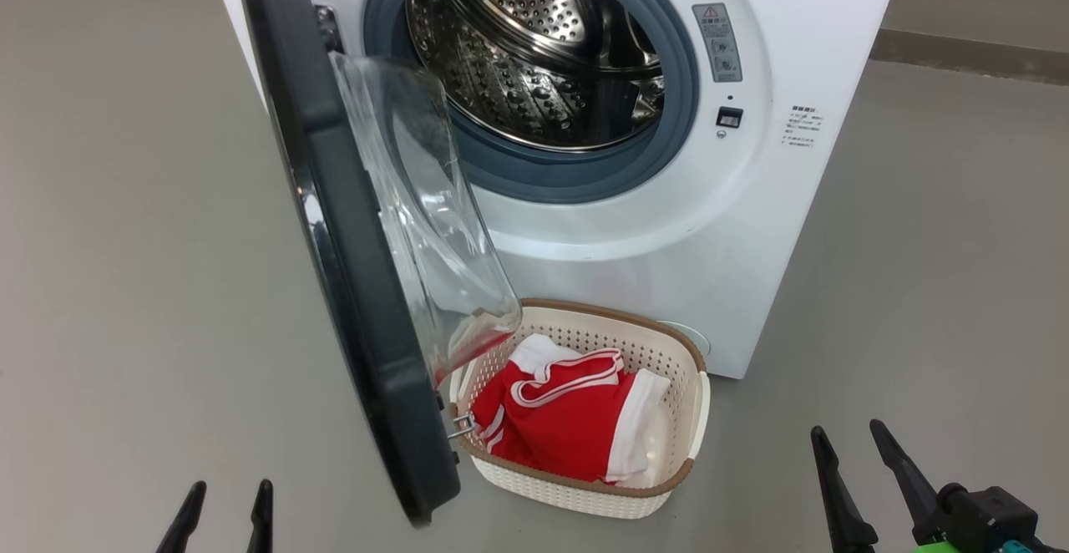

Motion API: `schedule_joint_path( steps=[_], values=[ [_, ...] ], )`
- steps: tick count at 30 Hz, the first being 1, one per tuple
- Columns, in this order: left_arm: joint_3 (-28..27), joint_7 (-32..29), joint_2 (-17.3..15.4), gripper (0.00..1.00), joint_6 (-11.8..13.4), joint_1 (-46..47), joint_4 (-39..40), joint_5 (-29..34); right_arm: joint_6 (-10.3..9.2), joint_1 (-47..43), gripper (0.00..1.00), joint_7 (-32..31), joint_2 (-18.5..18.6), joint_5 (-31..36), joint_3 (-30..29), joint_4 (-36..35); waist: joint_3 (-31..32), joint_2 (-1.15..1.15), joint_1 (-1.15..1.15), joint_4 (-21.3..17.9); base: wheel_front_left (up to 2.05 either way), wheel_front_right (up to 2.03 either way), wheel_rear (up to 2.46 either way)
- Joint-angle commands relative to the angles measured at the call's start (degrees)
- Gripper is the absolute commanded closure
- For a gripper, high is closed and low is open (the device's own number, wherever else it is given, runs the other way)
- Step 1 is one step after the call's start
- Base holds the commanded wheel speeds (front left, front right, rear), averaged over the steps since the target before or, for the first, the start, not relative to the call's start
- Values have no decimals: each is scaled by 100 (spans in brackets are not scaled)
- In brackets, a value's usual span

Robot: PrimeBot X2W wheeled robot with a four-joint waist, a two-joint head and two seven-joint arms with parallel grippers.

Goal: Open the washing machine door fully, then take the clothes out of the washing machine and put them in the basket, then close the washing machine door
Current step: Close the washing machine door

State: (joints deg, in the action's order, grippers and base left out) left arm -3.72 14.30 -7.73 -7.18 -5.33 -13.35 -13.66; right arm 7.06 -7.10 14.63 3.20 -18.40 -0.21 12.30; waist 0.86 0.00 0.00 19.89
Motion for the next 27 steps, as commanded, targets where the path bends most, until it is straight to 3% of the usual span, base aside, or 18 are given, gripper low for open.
schedule_joint_path(
  steps=[1,20,21,22,23,24,25,27],
  values=[
    [-214,70,-49,0,-31,131,122,54,43,115,0,37,59,5,101,-141,-9,0,0,10,0,0,0],
    [-207,70,-37,0,-31,156,114,-23,43,153,0,37,35,19,128,-112,-7,0,0,18,0,0,0],
    [-162,70,-44,4,-31,161,109,-70,43,154,0,37,34,19,128,-111,-8,0,0,16,0,0,0],
    [-129,70,-61,16,-31,173,107,-113,43,156,0,37,33,18,127,-111,-10,0,0,16,0,0,0],
    [-123,70,-56,50,-31,196,124,-211,43,158,0,37,32,18,127,-110,-13,0,0,16,0,0,0],
    [-115,70,-46,65,-31,219,134,-378,43,160,0,37,31,18,130,-107,-13,0,0,15,0,0,0],
    [-84,70,-60,98,-31,245,147,-566,43,162,0,37,30,17,132,-104,-15,0,0,15,0,0,0],
    [-47,70,-146,100,-31,308,184,-954,43,168,0,37,28,14,135,-98,-19,0,0,17,0,0,0]
  ],
)
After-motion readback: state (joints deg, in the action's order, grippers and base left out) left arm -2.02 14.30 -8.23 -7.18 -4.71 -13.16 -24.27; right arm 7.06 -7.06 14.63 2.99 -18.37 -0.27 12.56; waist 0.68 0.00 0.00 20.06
